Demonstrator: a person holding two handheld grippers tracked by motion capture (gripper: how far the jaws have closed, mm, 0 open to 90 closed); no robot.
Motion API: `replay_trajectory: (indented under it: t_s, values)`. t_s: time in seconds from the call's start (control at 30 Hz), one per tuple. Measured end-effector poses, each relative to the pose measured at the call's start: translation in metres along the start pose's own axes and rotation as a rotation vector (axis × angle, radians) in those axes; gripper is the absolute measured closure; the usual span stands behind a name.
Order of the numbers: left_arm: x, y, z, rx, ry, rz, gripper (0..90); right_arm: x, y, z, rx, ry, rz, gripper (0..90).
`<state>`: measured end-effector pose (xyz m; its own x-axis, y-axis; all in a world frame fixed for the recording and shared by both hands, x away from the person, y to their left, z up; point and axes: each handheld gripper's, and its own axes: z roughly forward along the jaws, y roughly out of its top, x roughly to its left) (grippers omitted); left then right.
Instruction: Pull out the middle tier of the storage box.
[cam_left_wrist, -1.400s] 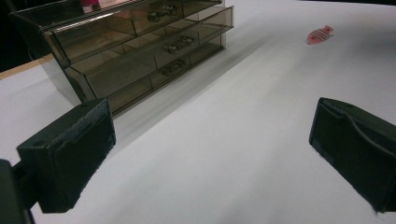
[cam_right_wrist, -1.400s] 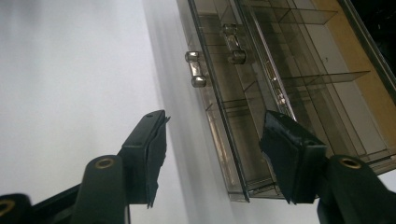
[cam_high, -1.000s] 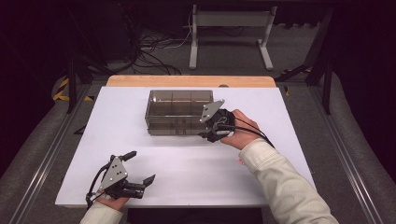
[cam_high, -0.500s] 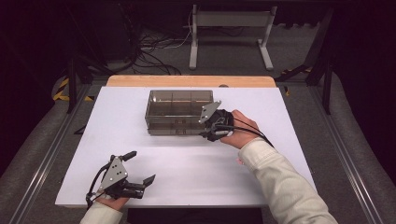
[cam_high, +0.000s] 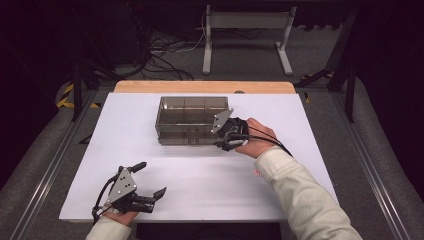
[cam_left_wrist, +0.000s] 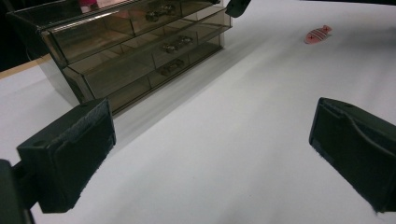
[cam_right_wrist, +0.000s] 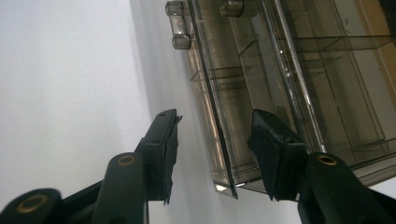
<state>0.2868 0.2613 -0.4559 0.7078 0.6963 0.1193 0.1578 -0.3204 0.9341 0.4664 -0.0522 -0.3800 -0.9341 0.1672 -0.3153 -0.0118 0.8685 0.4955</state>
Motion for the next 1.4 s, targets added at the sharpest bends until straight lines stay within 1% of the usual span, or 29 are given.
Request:
replay_trajectory:
  t_s: [0.1,0.17,0.5,0.57,0.67,0.7,0.83,1.03,1.1,1.27,1.4]
  values:
    - [0.000,0.000,0.000,-0.003,-0.001,0.005,1.9,0.000,0.001,0.002,0.010,0.005,-0.010,54.1]
    - [0.000,0.000,0.000,-0.002,-0.001,0.005,1.9,-0.001,0.001,0.004,0.026,0.012,-0.015,55.9]
    - [0.000,0.000,0.000,-0.004,-0.003,0.002,1.9,-0.003,-0.001,0.011,0.056,0.046,-0.013,61.8]
    - [0.000,0.000,0.000,-0.005,-0.004,0.002,1.9,-0.004,-0.001,0.012,0.059,0.045,-0.019,62.9]
    - [0.000,0.000,0.000,-0.004,-0.004,-0.001,1.9,-0.004,-0.003,0.015,0.082,0.060,-0.015,63.5]
    - [0.000,0.000,0.000,-0.006,-0.003,-0.001,1.9,-0.005,-0.003,0.016,0.082,0.059,-0.029,64.1]
    - [0.000,0.000,0.000,-0.005,-0.004,0.000,1.9,-0.005,-0.002,0.018,0.119,0.070,-0.044,66.3]
    - [0.000,0.000,-0.001,-0.006,-0.005,-0.001,1.9,-0.007,-0.002,0.020,0.116,0.077,-0.064,69.6]
    - [0.000,0.000,0.000,-0.005,-0.006,-0.002,1.9,-0.008,-0.003,0.021,0.117,0.074,-0.079,72.0]
    - [0.000,0.000,0.000,-0.004,-0.008,-0.004,1.9,-0.008,-0.001,0.020,0.124,0.056,-0.090,80.5]
    - [0.000,0.000,0.000,-0.005,-0.009,0.000,1.9,-0.009,-0.001,0.019,0.128,0.060,-0.090,81.1]
